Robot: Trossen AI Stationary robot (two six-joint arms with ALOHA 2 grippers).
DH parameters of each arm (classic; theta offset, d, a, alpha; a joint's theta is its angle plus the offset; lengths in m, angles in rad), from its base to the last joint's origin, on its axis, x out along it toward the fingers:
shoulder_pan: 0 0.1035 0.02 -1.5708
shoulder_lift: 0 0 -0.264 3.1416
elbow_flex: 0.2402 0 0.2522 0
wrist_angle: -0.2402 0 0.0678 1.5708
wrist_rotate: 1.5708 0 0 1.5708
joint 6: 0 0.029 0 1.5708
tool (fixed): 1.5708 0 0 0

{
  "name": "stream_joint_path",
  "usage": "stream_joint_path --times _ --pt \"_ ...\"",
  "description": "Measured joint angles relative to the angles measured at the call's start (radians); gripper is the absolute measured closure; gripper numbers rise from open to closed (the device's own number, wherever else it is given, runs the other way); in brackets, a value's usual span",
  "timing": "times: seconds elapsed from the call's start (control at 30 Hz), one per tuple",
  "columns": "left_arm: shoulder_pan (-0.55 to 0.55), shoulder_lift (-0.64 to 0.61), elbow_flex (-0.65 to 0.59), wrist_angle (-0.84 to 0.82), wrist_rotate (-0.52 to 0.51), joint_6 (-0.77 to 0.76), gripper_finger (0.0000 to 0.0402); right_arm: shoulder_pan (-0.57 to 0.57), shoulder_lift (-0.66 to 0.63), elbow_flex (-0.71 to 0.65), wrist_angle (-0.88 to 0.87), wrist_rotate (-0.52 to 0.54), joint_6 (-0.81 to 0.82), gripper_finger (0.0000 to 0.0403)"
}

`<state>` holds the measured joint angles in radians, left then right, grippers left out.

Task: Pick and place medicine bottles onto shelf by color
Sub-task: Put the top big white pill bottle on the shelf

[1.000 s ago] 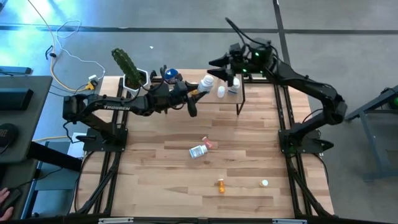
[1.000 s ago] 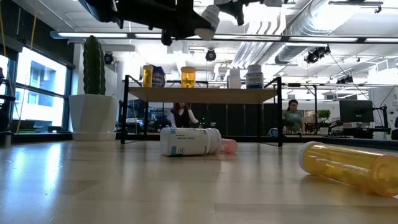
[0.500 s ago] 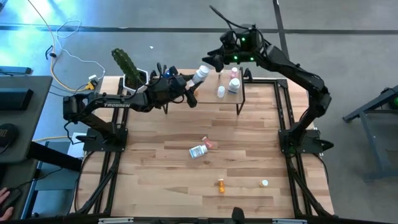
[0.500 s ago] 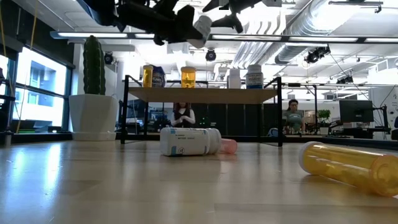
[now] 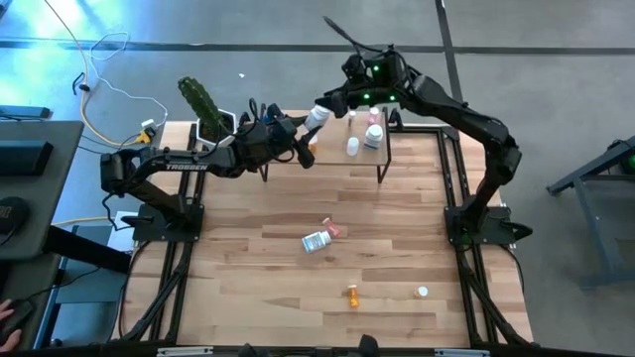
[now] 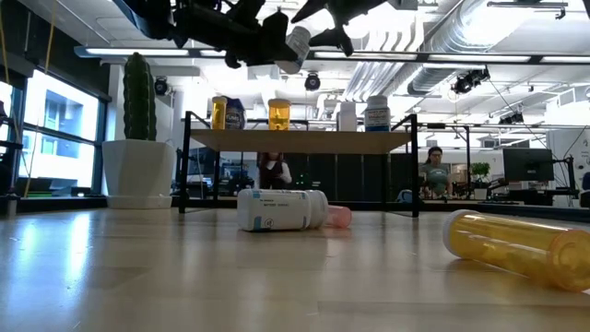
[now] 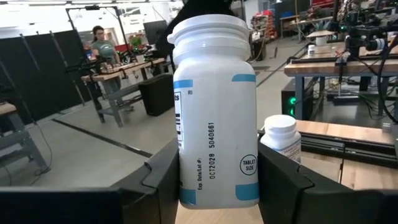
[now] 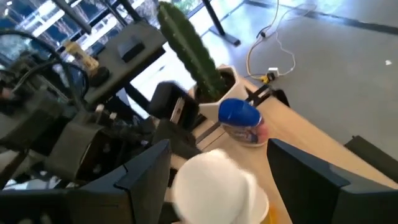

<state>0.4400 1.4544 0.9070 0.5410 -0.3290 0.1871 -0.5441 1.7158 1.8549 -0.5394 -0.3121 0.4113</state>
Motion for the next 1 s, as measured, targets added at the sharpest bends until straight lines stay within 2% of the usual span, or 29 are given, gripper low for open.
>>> stream_joint_path --times 0.4,0.73,1.0 --pt "0.0 0.001 0.0 -0.003 0.0 0.0 0.025 0.041 -0.001 0.0 -0.068 0.076 -0.032 0.0146" --pt "0.0 0.001 0.0 -0.002 0.0 -0.001 0.025 0.06 0.004 0.0 -0.073 0.075 -0.022 0.0149" --pt "-0.001 0.001 0.0 -0.003 0.0 -0.002 0.025 0.062 0.004 0.0 -0.08 0.078 -0.009 0.0214"
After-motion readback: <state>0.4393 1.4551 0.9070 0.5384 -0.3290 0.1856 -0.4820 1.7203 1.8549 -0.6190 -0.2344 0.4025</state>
